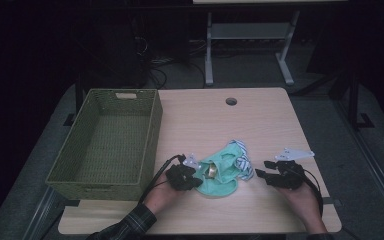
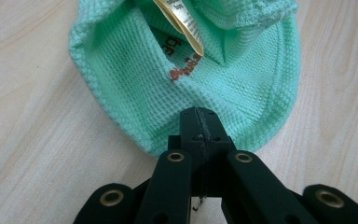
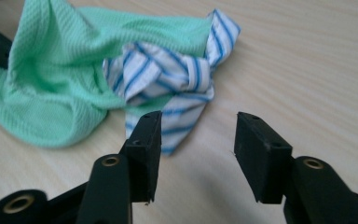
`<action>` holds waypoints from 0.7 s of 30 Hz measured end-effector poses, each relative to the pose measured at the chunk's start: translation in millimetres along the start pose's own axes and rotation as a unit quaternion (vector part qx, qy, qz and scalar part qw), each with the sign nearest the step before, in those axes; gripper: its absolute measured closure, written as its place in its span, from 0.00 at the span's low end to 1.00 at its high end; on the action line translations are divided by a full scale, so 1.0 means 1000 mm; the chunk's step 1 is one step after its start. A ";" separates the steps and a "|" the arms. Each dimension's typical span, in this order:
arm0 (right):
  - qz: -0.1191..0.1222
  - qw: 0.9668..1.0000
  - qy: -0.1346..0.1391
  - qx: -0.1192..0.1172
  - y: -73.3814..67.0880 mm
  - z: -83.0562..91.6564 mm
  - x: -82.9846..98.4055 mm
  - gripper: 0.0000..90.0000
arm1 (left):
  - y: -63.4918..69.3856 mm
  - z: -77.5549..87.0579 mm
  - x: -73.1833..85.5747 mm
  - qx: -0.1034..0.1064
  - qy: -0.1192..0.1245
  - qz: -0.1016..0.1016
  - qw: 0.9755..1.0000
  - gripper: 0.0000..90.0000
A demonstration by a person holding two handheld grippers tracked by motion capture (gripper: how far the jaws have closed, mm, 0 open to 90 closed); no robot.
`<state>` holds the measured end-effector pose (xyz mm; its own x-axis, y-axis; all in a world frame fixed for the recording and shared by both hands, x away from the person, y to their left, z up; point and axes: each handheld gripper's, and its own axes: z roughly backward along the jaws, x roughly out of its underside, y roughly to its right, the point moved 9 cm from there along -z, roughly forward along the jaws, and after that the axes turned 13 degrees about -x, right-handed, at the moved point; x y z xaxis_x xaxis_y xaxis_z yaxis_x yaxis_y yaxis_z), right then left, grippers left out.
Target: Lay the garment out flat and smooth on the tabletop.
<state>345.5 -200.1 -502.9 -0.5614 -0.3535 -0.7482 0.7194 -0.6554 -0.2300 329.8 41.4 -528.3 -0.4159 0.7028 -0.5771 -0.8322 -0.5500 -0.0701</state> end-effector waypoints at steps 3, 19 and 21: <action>0.004 1.000 0.006 0.000 0.002 -0.003 -0.009 0.61 | 0.000 0.000 0.000 0.000 -0.001 -0.002 1.000 1.00; 0.001 1.000 0.011 -0.013 0.012 -0.032 -0.048 0.68 | -0.001 0.000 0.000 -0.001 -0.002 -0.006 1.000 1.00; 0.001 1.000 0.014 -0.017 0.011 -0.037 -0.053 0.70 | -0.001 0.000 0.000 -0.001 -0.002 -0.006 1.000 1.00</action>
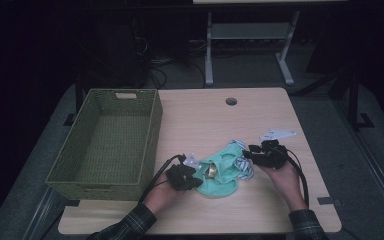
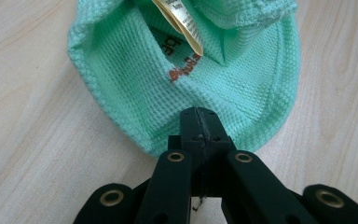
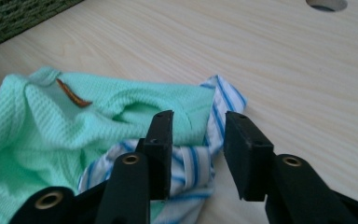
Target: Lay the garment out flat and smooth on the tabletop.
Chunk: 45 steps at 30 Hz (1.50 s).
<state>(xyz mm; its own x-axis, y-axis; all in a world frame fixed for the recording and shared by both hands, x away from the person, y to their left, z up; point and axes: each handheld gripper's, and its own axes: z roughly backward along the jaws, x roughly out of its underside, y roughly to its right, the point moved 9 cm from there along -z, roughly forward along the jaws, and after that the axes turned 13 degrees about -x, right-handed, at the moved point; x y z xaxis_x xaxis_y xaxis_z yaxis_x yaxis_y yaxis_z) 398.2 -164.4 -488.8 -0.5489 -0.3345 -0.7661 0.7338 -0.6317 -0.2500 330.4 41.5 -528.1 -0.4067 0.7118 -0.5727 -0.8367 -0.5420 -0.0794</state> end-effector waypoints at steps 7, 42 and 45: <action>0.009 1.000 -0.016 -0.005 0.000 -0.019 -0.008 0.74 | 0.000 0.000 0.000 0.000 0.000 0.001 1.000 1.00; 0.026 0.999 -0.044 0.005 0.012 -0.035 -0.017 0.98 | 0.001 0.000 -0.001 0.003 0.000 0.008 1.000 1.00; 0.023 0.999 -0.039 0.009 0.017 -0.034 -0.023 0.98 | 0.000 0.000 0.000 0.002 -0.003 0.003 1.000 1.00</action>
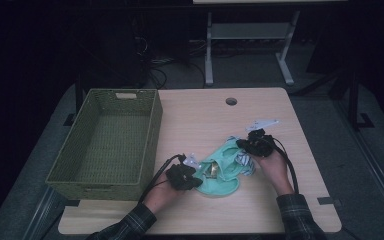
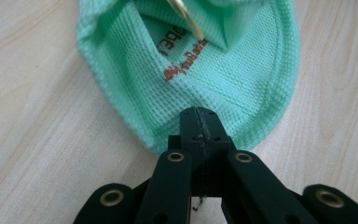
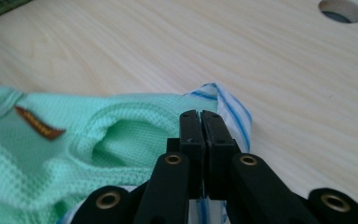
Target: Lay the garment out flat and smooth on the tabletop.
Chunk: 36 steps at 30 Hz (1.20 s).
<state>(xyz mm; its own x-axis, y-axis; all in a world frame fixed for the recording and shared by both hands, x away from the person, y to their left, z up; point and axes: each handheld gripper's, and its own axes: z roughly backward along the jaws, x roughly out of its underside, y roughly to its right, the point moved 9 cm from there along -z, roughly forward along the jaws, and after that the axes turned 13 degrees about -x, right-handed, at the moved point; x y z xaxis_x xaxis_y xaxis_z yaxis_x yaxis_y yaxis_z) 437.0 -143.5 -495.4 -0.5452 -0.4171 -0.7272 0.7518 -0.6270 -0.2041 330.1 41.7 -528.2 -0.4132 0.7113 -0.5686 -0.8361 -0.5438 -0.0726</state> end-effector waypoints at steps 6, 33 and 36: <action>-0.018 1.000 0.013 0.008 0.014 0.001 -0.014 0.98 | 0.000 0.000 0.000 0.001 0.000 0.001 1.000 1.00; -0.015 1.000 0.024 0.009 0.023 0.004 -0.027 0.85 | -0.001 0.000 0.001 0.004 -0.001 0.001 1.000 1.00; -0.021 0.999 0.023 0.015 0.022 0.013 -0.014 0.87 | -0.001 0.000 0.001 0.005 -0.002 0.001 1.000 1.00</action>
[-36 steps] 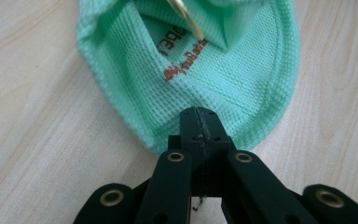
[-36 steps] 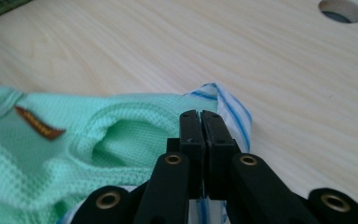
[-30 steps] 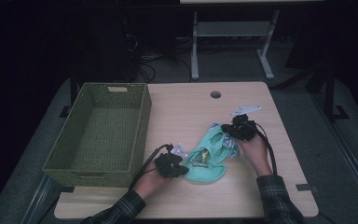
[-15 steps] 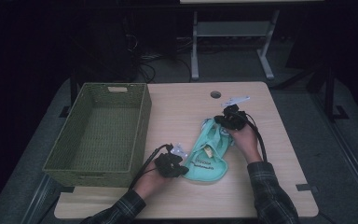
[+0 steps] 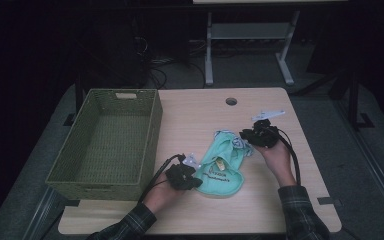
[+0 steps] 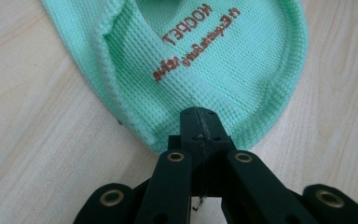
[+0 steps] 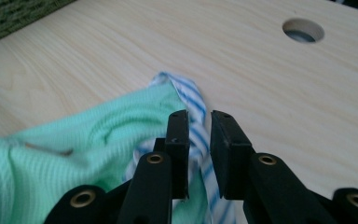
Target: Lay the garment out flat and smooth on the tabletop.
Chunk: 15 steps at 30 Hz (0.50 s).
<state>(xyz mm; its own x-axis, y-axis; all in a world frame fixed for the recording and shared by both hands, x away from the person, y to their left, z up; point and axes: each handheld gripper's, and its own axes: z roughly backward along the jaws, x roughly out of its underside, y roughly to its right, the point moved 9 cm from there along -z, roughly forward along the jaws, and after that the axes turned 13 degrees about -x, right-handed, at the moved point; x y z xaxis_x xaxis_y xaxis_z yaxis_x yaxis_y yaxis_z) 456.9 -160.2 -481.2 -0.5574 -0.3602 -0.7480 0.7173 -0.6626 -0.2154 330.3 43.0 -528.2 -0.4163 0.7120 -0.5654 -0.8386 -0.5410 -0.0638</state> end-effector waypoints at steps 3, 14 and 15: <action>0.000 1.000 -0.005 0.005 0.000 0.007 0.011 0.92 | 0.000 0.000 0.000 0.002 0.001 0.004 1.000 1.00; -0.021 1.000 -0.020 -0.005 0.000 0.005 0.040 0.92 | 0.000 0.000 0.000 0.001 0.001 0.002 1.000 1.00; -0.025 0.999 -0.021 -0.007 0.001 0.003 0.041 0.92 | 0.001 0.000 0.000 0.000 0.002 0.002 1.000 1.00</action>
<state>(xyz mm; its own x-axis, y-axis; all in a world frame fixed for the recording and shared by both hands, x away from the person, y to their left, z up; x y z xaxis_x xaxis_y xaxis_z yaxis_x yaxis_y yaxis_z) 433.3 -177.7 -510.6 -0.6094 -0.3549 -0.7090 0.6937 -0.6717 -0.2600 330.0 42.3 -528.3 -0.4186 0.7078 -0.5691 -0.8367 -0.5442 -0.0615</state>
